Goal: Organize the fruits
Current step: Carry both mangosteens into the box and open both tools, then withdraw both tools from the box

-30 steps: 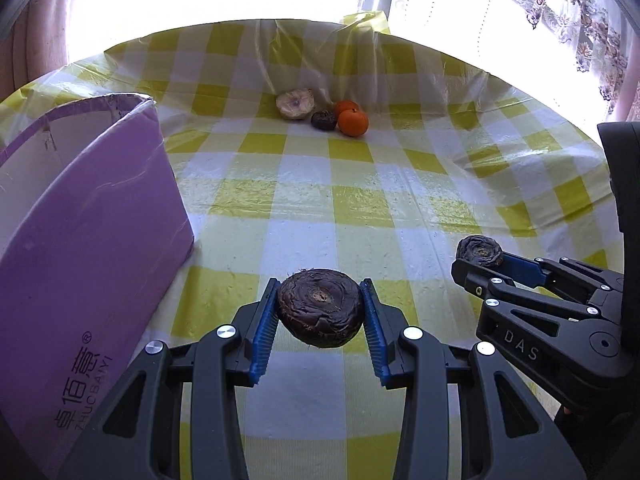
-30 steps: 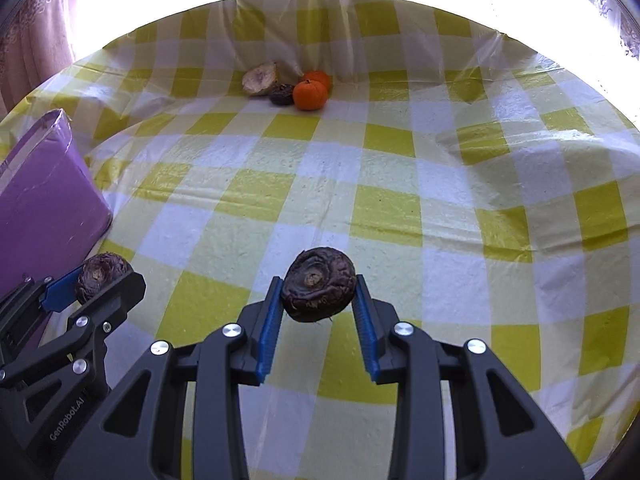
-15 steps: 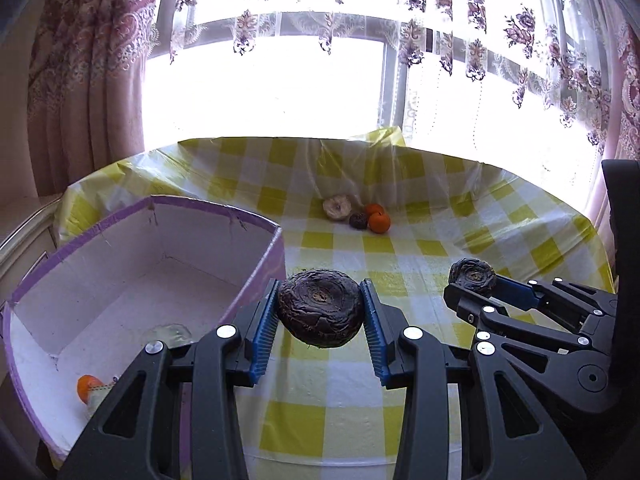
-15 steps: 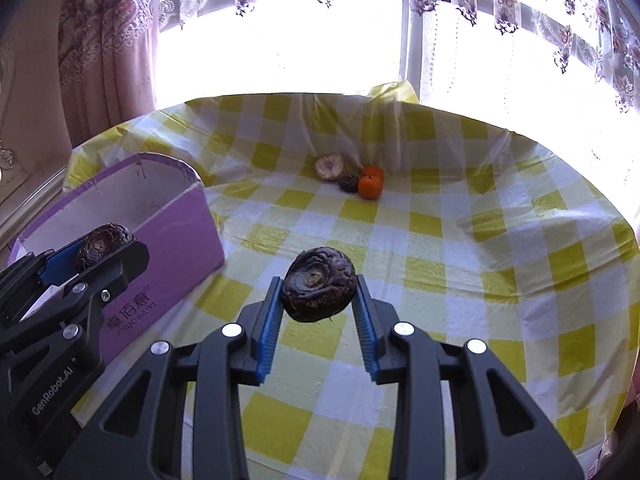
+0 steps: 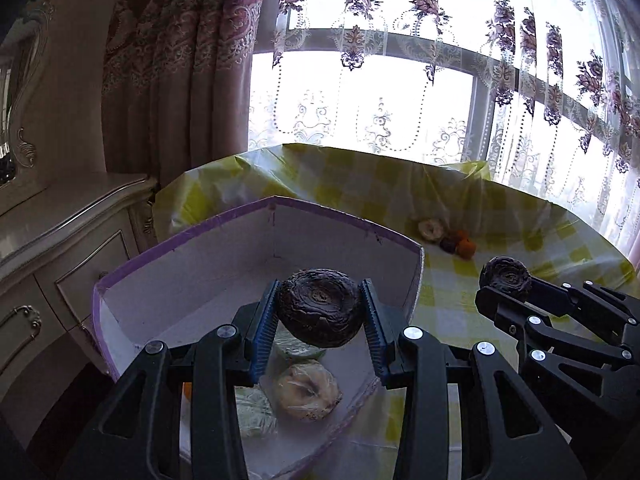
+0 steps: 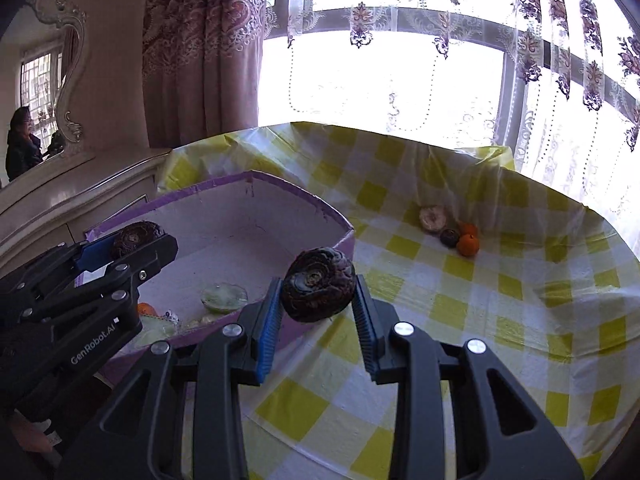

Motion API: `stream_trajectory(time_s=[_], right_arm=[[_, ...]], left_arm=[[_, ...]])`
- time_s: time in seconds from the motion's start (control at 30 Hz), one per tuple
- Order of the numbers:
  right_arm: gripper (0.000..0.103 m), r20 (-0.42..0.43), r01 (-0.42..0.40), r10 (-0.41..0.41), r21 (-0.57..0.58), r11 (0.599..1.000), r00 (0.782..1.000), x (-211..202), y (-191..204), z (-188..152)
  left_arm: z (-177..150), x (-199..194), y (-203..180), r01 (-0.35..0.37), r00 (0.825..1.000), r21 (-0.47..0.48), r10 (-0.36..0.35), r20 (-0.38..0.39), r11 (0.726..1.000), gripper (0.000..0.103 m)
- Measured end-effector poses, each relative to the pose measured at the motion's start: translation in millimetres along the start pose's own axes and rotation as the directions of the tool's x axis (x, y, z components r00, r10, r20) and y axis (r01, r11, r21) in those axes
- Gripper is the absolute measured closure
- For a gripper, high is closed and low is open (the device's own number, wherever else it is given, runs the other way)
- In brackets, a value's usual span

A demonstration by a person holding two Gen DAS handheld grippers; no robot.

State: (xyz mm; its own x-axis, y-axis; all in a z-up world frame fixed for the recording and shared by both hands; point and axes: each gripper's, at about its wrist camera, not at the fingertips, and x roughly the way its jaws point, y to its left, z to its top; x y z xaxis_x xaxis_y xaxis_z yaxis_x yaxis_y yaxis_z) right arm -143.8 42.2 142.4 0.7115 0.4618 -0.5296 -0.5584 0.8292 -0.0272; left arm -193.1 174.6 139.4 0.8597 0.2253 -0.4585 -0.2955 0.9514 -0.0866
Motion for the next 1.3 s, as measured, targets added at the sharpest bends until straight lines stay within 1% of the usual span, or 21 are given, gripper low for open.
stream_trajectory(time_s=[0.1,0.23,0.3,0.4,0.47,0.53,0.67,0.7,0.73,0.77,0.8,0.87,0.9,0.93,0.97,1.0,1.03,1.07,1.13,1.23,1.3], right_arm=[[0.068,0.007,-0.052,0.052,-0.034,0.998,0.999,9,24,9],[0.068,0.000,-0.095,0.095,-0.091,0.991,0.995,23,56,18],[0.068,-0.023,-0.116,0.114,-0.106,0.988,0.993,34,67,20],[0.068,-0.094,-0.161,0.152,-0.109,0.981,0.984,55,79,21],[0.068,-0.141,-0.175,0.158,-0.121,0.977,0.977,69,88,19],[0.068,-0.179,-0.179,0.152,-0.140,0.974,0.972,80,98,17],[0.067,-0.254,-0.177,0.133,-0.159,0.971,0.958,99,109,16],[0.062,-0.270,-0.174,0.125,-0.167,0.970,0.955,104,110,15],[0.057,-0.271,-0.166,0.115,-0.175,0.970,0.956,105,112,15],[0.050,-0.268,-0.147,0.095,-0.182,0.972,0.959,107,112,15],[0.045,-0.266,-0.137,0.085,-0.183,0.973,0.960,108,110,15],[0.040,-0.264,-0.130,0.084,-0.163,0.978,0.961,108,103,16],[0.035,-0.261,-0.123,0.080,-0.151,0.981,0.962,107,98,17],[0.032,-0.256,-0.118,0.079,-0.141,0.983,0.963,106,94,17],[0.030,-0.252,-0.117,0.081,-0.131,0.984,0.964,105,90,18],[0.028,-0.249,-0.117,0.083,-0.125,0.985,0.965,103,86,18],[0.026,-0.244,-0.117,0.085,-0.118,0.986,0.966,101,83,18],[0.020,-0.238,-0.119,0.089,-0.114,0.986,0.967,100,81,18],[0.019,-0.236,-0.125,0.095,-0.115,0.986,0.967,98,80,16],[0.019,-0.232,-0.134,0.104,-0.116,0.984,0.967,96,80,12],[0.015,-0.230,-0.138,0.109,-0.111,0.984,0.967,95,78,10]], left_arm=[[4,3,19,-0.062,0.998,-0.010,0.062,-0.003,0.998,0.065],[6,11,41,-0.141,0.990,-0.005,0.141,-0.019,0.990,0.065],[4,20,52,-0.168,0.985,-0.013,0.167,-0.050,0.986,0.065],[0,32,67,-0.202,0.974,-0.018,0.199,-0.107,0.979,0.065],[-2,39,77,-0.225,0.964,-0.019,0.220,-0.149,0.974,0.064],[-3,50,85,-0.238,0.950,-0.006,0.232,-0.209,0.971,0.064],[-9,71,97,-0.239,0.910,0.025,0.232,-0.344,0.971,0.064],[-11,75,100,-0.240,0.900,0.022,0.231,-0.370,0.970,0.063],[-13,77,103,-0.239,0.893,0.015,0.226,-0.388,0.971,0.061],[-13,78,103,-0.244,0.891,0.025,0.235,-0.389,0.969,0.061],[-14,79,103,-0.242,0.889,0.030,0.235,-0.393,0.970,0.059],[-14,78,103,-0.223,0.891,0.027,0.215,-0.399,0.975,0.046],[-13,78,102,-0.218,0.892,0.026,0.210,-0.399,0.976,0.043],[-13,77,101,-0.217,0.894,0.029,0.211,-0.395,0.976,0.037],[-12,75,98,-0.226,0.895,0.037,0.223,-0.386,0.973,0.027],[-10,73,96,-0.248,0.894,0.045,0.247,-0.373,0.968,0.021],[-9,72,96,-0.267,0.893,0.046,0.265,-0.364,0.963,0.016],[-8,70,96,-0.258,0.895,0.039,0.254,-0.367,0.965,0.016],[-8,71,96,-0.252,0.894,0.032,0.245,-0.376,0.967,0.016],[-7,71,94,-0.276,0.884,0.050,0.274,-0.379,0.960,0.016],[-7,72,94,-0.280,0.880,0.055,0.279,-0.384,0.959,0.016]])
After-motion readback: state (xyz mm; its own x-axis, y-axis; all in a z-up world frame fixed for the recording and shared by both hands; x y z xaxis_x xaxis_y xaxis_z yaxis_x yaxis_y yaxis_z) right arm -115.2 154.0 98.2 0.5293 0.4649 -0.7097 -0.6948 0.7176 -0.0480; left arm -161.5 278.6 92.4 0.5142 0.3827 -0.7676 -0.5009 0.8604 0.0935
